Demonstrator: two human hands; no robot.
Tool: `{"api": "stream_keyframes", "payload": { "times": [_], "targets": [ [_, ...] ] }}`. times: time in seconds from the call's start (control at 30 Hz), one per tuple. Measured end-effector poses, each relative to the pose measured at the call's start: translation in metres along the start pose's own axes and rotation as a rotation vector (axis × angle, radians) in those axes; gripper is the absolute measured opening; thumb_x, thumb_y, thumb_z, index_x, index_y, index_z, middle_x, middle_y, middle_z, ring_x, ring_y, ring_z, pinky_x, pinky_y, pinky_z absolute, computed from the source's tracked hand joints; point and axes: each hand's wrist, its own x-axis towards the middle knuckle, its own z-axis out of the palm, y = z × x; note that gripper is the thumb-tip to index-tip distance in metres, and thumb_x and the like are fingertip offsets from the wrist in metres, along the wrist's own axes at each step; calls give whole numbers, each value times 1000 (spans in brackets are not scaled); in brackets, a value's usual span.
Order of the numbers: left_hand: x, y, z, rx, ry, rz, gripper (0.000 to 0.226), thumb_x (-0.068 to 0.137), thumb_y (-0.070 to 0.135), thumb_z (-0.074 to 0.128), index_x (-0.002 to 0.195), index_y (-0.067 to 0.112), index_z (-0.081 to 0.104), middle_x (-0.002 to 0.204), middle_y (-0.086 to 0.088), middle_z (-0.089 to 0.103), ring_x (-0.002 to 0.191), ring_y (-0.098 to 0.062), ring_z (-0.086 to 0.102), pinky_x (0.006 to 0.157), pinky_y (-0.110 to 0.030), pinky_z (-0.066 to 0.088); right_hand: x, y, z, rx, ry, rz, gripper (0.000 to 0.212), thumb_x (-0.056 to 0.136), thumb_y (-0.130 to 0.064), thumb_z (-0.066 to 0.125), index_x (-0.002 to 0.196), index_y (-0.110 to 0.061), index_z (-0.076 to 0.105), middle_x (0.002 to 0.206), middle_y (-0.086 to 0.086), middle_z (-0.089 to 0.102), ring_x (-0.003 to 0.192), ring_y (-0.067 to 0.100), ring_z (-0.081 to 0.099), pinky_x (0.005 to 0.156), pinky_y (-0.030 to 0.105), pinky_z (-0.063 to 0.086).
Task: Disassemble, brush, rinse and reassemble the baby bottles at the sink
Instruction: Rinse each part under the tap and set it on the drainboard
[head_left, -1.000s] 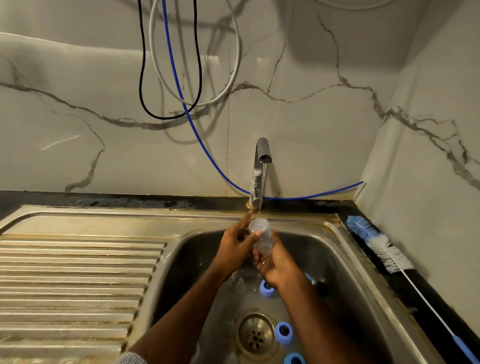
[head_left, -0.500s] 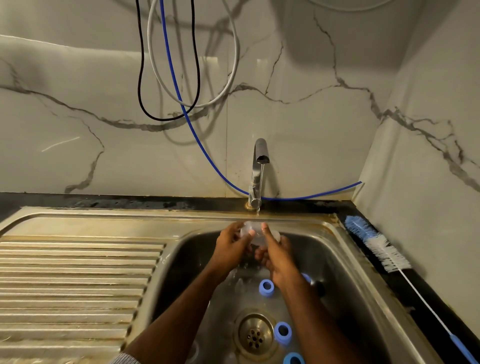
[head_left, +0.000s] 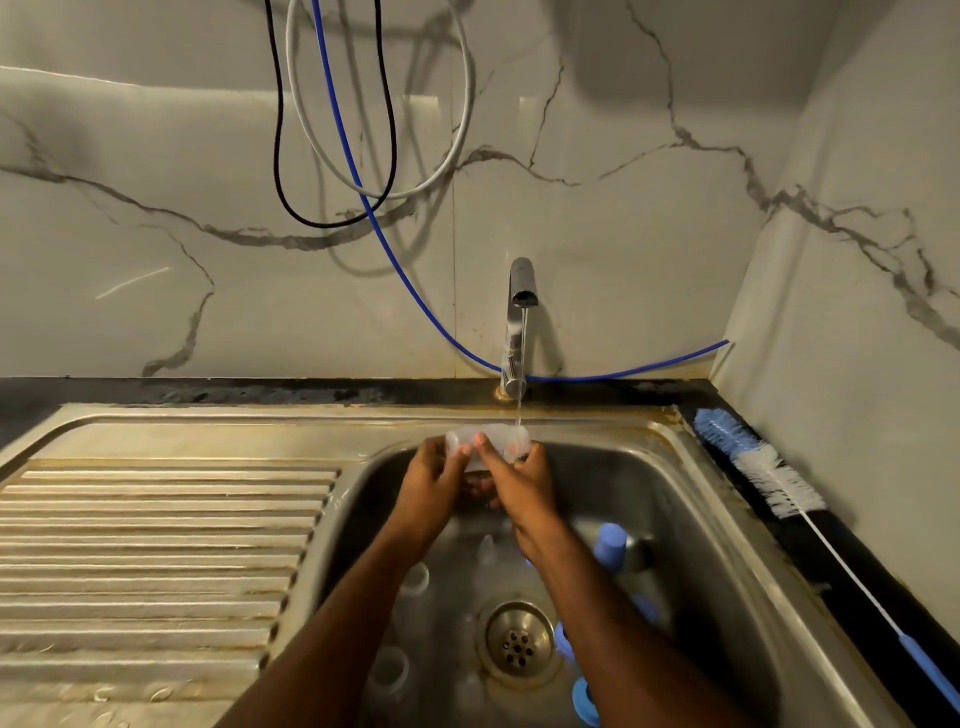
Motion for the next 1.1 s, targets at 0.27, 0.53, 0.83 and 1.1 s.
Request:
{"api": "stream_keyframes", "payload": {
  "times": [0.27, 0.53, 0.83, 1.1],
  "targets": [
    [-3, 2, -17, 289, -162, 215, 49, 94, 7, 66, 136, 25, 47, 121, 4, 65, 110, -7, 68, 84, -26, 59, 8, 0, -4, 130, -50, 25, 41, 94, -49, 62, 127, -28, 53, 112, 8, 69, 95, 25, 71, 83, 42, 62],
    [2, 4, -3, -170, -74, -161, 29, 101, 23, 56, 127, 9, 58, 117, -17, 69, 87, -25, 74, 70, -33, 61, 16, 7, -16, 191, -94, -5, 46, 100, -51, 48, 134, -19, 52, 109, 19, 70, 86, 29, 75, 72, 36, 62],
    [6, -12, 30, 401, -40, 353, 53, 89, 8, 72, 136, 21, 54, 128, 8, 63, 114, 0, 63, 94, -22, 56, 20, 2, -26, 462, 56, 78, 43, 98, -42, 58, 136, -27, 45, 125, 15, 61, 109, 36, 65, 97, 55, 54],
    [7, -14, 38, 263, 49, 191, 33, 93, 30, 70, 123, 20, 59, 106, 8, 71, 91, 2, 70, 79, -20, 59, 28, 3, -39, 534, 104, 57, 47, 98, -37, 58, 139, -15, 51, 125, 19, 65, 110, 35, 67, 94, 47, 56]
  ]
}}
